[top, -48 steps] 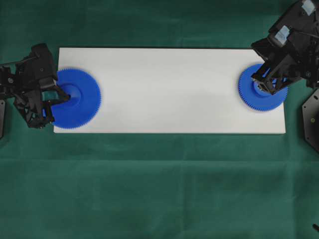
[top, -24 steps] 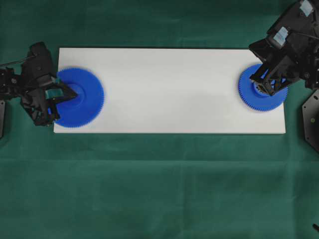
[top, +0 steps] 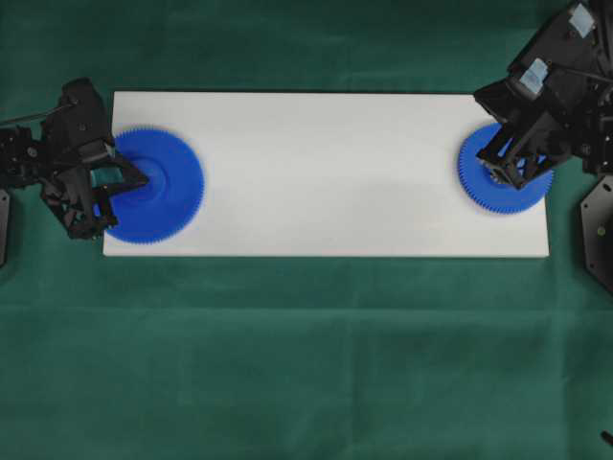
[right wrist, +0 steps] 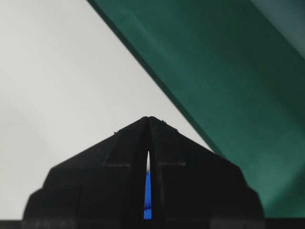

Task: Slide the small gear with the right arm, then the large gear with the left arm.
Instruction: 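Slide the large gear right with the left gripper against the small gear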

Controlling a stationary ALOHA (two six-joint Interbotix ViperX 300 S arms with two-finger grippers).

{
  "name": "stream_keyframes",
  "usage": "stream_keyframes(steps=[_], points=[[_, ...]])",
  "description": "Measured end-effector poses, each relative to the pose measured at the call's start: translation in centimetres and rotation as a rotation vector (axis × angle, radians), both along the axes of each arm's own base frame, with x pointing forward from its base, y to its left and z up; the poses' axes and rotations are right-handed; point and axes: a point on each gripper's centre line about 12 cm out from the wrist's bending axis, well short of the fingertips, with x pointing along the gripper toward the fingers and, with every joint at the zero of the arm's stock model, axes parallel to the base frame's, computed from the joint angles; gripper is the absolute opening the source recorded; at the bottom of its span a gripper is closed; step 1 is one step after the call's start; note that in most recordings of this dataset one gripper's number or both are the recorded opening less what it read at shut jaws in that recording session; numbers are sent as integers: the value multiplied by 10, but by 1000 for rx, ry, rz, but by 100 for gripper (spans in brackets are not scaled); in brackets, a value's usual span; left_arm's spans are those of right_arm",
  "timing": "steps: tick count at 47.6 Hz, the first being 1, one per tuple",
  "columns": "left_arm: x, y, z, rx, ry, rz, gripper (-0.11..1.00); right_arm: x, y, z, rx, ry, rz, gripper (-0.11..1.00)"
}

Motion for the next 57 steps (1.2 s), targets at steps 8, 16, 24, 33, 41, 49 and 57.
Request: stream_keyframes(steps=[8, 16, 24, 33, 41, 49, 57], points=[[2, 1, 2, -9, 36, 2, 0, 2, 0, -3, 3, 6, 3, 50], [4, 2, 3, -10, 45, 2, 0, 3, 0, -3, 3, 8, 8, 50], [5, 2, 3, -10, 45, 2, 0, 3, 0, -3, 3, 8, 6, 50], [16, 7, 4, -7, 33, 9, 0, 4, 1, -3, 4, 7, 9, 50], [36, 13, 3, 0, 11, 12, 0, 4, 1, -3, 4, 7, 9, 50], [67, 22, 1, 16, -43, 15, 0, 4, 1, -3, 3, 7, 12, 50], [111, 34, -3, 25, -71, 15, 0, 4, 1, -3, 4, 7, 11, 50]])
